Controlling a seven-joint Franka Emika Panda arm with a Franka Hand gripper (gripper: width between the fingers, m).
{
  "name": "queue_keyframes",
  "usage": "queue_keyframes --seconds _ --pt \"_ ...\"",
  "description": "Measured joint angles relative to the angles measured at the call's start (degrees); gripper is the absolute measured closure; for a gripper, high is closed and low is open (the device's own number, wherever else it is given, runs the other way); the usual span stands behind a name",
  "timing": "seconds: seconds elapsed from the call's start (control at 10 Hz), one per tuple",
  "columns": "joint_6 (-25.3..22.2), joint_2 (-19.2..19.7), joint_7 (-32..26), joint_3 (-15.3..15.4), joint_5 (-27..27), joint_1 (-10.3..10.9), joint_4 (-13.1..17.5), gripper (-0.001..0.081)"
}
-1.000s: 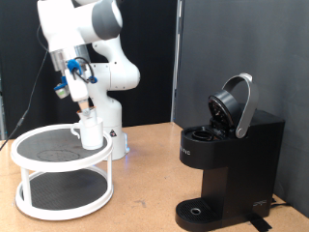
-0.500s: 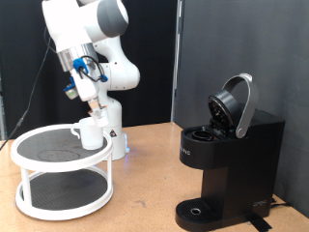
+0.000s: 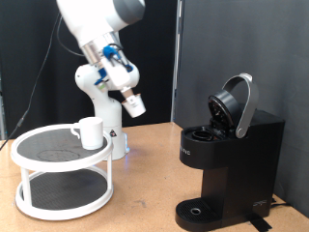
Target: Make a cup of coffee with the keurig machine
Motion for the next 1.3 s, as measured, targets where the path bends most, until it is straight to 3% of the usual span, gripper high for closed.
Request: queue_keyframes --seconds 0.3,0.5,1.0,1.3 --pt "0.02 0.64 -0.06 0.41 0.88 0.23 0.44 0.0418" --pt "-1.88 0.97 -2.28 0.54 5.11 0.89 1.42 0.0418" --pt "-10.01 4.1 -2.55 2.81 9.25 4.56 9.37 0.0418" --pt "-10.86 4.13 -2.43 4.95 9.29 5.81 10.92 0.0418"
